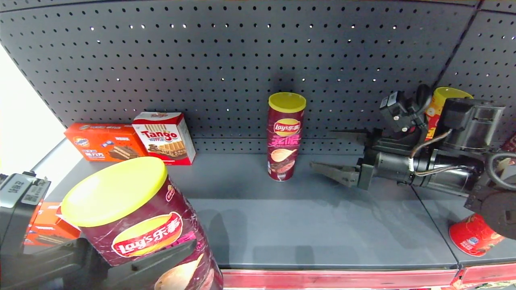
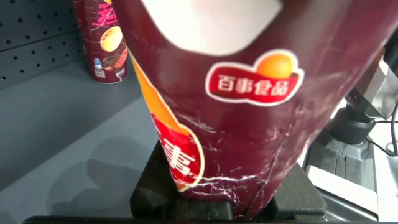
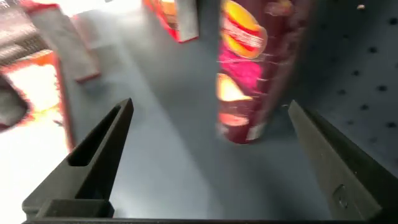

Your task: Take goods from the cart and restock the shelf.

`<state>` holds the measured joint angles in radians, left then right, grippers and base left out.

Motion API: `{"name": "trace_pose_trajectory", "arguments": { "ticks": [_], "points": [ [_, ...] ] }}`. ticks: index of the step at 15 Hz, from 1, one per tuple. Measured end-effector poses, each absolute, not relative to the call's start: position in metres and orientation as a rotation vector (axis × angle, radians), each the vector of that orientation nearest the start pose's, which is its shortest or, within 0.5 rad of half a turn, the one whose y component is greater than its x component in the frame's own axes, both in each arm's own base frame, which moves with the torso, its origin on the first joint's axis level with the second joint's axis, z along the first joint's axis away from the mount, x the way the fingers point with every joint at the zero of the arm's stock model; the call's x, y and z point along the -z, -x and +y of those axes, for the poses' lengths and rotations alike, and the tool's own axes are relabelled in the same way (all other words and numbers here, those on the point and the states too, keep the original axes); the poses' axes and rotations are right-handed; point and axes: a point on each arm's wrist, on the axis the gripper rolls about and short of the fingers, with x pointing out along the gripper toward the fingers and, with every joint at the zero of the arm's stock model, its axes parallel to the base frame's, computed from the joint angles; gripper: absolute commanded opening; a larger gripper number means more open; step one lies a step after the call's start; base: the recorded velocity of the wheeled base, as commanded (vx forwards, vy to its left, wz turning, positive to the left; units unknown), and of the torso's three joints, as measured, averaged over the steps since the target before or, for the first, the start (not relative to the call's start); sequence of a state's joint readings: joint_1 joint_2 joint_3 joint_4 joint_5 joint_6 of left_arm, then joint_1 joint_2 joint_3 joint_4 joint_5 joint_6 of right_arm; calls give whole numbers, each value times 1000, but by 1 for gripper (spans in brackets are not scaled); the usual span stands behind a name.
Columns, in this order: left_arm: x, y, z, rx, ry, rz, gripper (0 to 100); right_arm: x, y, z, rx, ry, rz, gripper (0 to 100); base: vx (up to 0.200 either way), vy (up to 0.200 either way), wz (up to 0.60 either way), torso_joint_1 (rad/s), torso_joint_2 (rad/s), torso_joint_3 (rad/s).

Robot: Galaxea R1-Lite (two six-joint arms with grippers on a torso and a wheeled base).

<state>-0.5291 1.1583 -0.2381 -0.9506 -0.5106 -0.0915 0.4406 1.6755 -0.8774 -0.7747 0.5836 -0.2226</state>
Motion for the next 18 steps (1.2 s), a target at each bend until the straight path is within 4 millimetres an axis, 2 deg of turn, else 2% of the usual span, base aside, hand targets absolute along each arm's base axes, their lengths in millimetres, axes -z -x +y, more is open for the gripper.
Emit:
{"name": "trace_pose_trajectory", "arguments": {
  "ticks": [5,11,18],
  "points": [
    [-186,-120,-83,1041,84,10,0,-209,-298,149,-1035,209,-105,100,0,0,0,0,0,0],
    [-185,-120,-82,1037,84,16,0,-198,-313,158,-1058,203,-97,100,0,0,0,0,0,0],
    [-184,-120,-82,1035,84,18,0,-188,-326,183,-1101,198,-91,100,0,0,0,0,0,0]
  ]
}}
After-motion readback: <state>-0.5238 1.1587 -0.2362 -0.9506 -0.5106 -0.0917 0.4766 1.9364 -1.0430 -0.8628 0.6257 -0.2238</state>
